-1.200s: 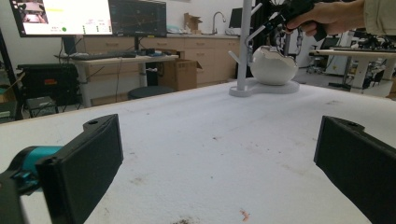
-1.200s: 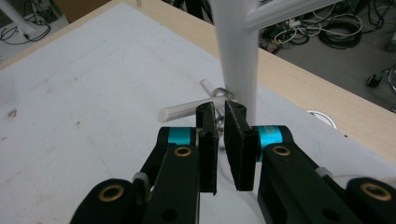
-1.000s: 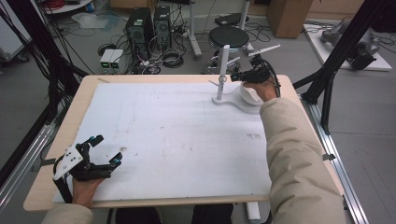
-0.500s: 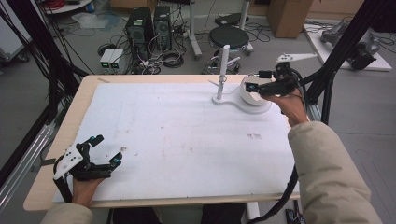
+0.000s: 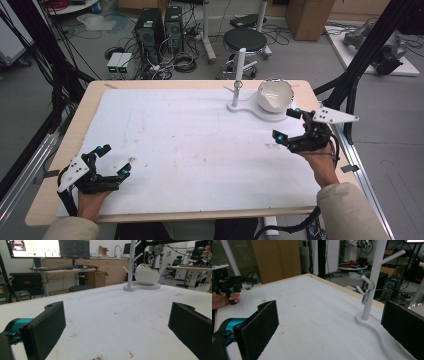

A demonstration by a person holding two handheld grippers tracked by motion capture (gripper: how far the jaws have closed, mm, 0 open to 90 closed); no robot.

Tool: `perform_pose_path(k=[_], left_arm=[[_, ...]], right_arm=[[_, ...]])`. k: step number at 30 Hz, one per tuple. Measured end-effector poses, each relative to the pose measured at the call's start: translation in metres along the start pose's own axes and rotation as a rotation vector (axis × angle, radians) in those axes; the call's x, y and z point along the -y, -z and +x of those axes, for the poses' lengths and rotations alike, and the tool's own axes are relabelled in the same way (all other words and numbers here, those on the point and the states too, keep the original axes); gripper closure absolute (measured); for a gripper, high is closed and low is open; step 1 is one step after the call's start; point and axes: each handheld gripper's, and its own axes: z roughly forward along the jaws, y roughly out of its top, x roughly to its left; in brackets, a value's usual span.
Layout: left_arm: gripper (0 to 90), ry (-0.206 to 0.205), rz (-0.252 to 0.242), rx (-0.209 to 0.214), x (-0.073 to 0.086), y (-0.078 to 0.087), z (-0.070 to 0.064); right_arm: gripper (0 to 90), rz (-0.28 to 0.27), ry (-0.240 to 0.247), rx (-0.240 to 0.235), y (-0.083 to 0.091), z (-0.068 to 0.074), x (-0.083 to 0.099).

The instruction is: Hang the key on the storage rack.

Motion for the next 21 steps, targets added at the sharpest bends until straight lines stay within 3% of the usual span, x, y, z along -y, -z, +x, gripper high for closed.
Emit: perform_pose_path(k=[2, 5, 9, 16, 21], left_arm=[[1.7, -0.002, 0.0, -0.001, 0.0, 0.0, -0.001], [1.7, -0.002, -0.001, -0.003, 0.0, 0.0, -0.001], [1.7, -0.006, 0.001, -0.003, 0.0, 0.0, -0.001], [1.7, -0.004, 0.0, -0.003, 0.0, 0.0, -0.001], [1.7, -0.005, 0.006, -0.001, 0.0, -0.001, -0.001]], right_arm=[[0.4, -0.023, 0.011, 0.022, 0.002, 0.004, 0.016], [0.4, -0.071, -0.026, 0.034, 0.003, 0.007, 0.04], [0.4, -0.101, -0.033, 0.048, 0.001, 0.01, 0.063], [0.4, -0.092, -0.051, 0.055, -0.005, 0.017, 0.093], [0.4, -0.152, -0.093, 0.054, -0.003, 0.018, 0.11]])
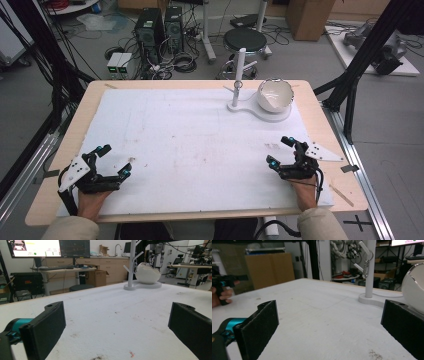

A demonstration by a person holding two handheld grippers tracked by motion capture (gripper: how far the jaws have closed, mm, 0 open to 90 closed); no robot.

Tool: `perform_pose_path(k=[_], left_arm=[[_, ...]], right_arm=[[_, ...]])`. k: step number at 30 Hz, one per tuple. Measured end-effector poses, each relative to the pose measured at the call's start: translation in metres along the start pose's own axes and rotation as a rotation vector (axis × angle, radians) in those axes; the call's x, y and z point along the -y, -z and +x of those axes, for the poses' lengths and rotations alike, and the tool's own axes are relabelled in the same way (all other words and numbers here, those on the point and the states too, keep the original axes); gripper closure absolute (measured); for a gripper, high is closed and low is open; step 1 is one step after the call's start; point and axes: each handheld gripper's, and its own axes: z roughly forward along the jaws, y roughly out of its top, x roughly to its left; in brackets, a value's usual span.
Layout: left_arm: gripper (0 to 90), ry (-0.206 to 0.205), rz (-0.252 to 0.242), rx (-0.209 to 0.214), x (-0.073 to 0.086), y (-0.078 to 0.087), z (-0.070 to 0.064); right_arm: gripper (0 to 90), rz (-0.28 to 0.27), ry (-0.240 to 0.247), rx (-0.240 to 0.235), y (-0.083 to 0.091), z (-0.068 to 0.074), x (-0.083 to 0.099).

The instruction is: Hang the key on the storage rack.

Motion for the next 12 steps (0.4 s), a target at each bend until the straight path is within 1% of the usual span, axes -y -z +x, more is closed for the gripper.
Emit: perform_pose_path(k=[1, 2, 3, 4, 5, 7, 9, 12], left_arm=[[1.7, 0.001, 0.002, 0.0, -0.0001, 0.0, -0.0001], [1.7, 0.0, 0.001, -0.001, -0.0001, 0.0, -0.0002], [1.7, -0.003, -0.002, -0.001, 0.0, 0.0, -0.0003], [1.7, 0.001, -0.001, -0.001, 0.0001, 0.0, -0.0004], [1.7, 0.0, -0.003, -0.001, 0.0001, 0.0002, -0.0001], [1.7, 0.0, -0.006, -0.002, 0.0001, 0.0007, 0.0], [1.7, -0.008, -0.006, -0.006, 0.0002, 0.0009, -0.0003], [1.7, -0.007, -0.003, -0.013, 0.0, 0.0004, -0.0004]], right_arm=[[0.4, 0.0, -0.01, 0.007, 0.0009, 0.0005, 0.004], [0.4, 0.007, 0.001, 0.015, 0.001, 0.0, 0.0088], [0.5, -0.001, 0.016, 0.034, 0.0016, 0.0022, 0.0096], [0.5, -0.011, 0.029, 0.069, 0.0028, 0.006, 0.0106], [0.5, -0.028, 0.049, 0.092, 0.0036, 0.0082, 0.0115], [0.5, -0.025, 0.054, 0.084, 0.0036, 0.0093, 0.0118], [0.5, -0.022, 0.054, 0.085, 0.0036, 0.0094, 0.0116], [0.5, -0.022, 0.07, 0.092, 0.0029, 0.01, 0.0116]])
